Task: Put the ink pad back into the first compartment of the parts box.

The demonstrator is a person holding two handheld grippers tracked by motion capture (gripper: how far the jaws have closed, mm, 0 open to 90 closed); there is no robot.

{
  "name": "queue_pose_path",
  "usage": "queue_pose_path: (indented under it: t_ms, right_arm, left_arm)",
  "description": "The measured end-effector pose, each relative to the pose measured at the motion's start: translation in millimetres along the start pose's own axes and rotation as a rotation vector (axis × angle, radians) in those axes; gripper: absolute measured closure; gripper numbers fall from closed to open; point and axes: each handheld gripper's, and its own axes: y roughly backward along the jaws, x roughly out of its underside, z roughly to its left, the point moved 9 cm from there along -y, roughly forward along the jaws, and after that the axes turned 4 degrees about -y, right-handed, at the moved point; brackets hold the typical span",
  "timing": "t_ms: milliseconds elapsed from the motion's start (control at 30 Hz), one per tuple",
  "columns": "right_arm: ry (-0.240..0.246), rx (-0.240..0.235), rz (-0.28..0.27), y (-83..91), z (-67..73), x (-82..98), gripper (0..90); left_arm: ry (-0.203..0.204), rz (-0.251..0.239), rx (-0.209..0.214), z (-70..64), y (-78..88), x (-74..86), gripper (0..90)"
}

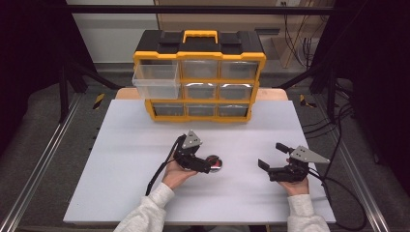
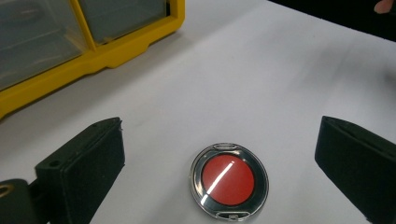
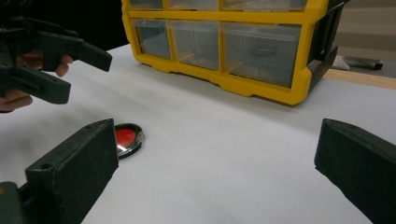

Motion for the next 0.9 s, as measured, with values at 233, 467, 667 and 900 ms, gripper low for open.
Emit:
queue_pose_path:
  t_ms: [233,467,667,900]
  right_arm:
    - [0.002,-0.001,0.001,0.0,0.0,0.0,0.3]
    - [0.001,-0.001,0.002,0.0,0.1,0.1,0.2]
    - [0.002,0.0,0.001,0.0,-0.1,0.0,0.2]
    - [0.001,0.0,0.002,-0.1,-0.1,0.2,0.2]
  left_arm:
    - [0.001,0.047,0.014,-4.5,-13.2,7.0,1.2]
    - [0.007,0.1,0.027,-7.3,-26.4,16.5,1.2]
    - [0.002,0.145,0.027,-10.1,-35.6,24.3,1.6]
    - [0.002,0.185,0.033,-12.6,-42.0,31.1,5.2]
